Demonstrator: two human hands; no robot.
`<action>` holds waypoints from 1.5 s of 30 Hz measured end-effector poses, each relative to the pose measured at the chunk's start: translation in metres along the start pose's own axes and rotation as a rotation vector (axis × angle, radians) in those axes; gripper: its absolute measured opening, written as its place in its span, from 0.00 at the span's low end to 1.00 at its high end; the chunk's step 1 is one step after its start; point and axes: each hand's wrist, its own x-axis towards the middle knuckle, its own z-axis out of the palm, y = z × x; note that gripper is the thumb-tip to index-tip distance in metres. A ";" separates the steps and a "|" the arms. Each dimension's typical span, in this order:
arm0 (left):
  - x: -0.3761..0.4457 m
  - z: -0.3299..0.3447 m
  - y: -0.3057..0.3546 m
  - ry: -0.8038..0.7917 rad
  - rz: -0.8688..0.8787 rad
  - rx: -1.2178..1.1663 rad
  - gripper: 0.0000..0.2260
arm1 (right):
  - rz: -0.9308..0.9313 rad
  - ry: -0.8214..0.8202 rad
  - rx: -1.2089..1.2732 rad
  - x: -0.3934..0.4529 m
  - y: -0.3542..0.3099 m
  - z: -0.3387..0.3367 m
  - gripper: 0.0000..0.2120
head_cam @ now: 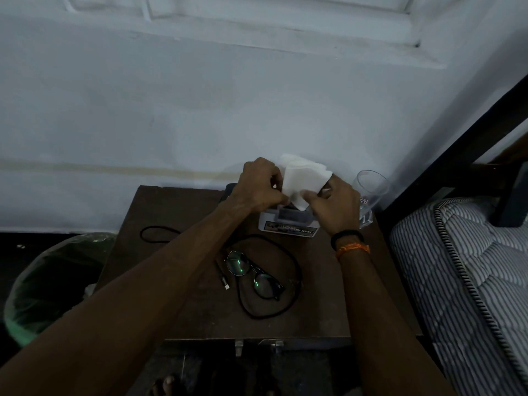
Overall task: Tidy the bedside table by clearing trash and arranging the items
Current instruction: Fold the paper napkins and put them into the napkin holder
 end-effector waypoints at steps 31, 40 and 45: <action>0.003 0.004 0.006 0.075 0.012 0.003 0.11 | -0.159 0.081 -0.170 0.001 0.008 0.007 0.07; 0.003 0.001 0.005 0.068 -0.021 -0.015 0.11 | -0.068 0.086 -0.050 -0.002 0.001 0.005 0.15; -0.007 -0.012 0.003 -0.023 -0.079 -0.208 0.21 | 0.029 0.040 0.039 -0.001 -0.003 -0.002 0.24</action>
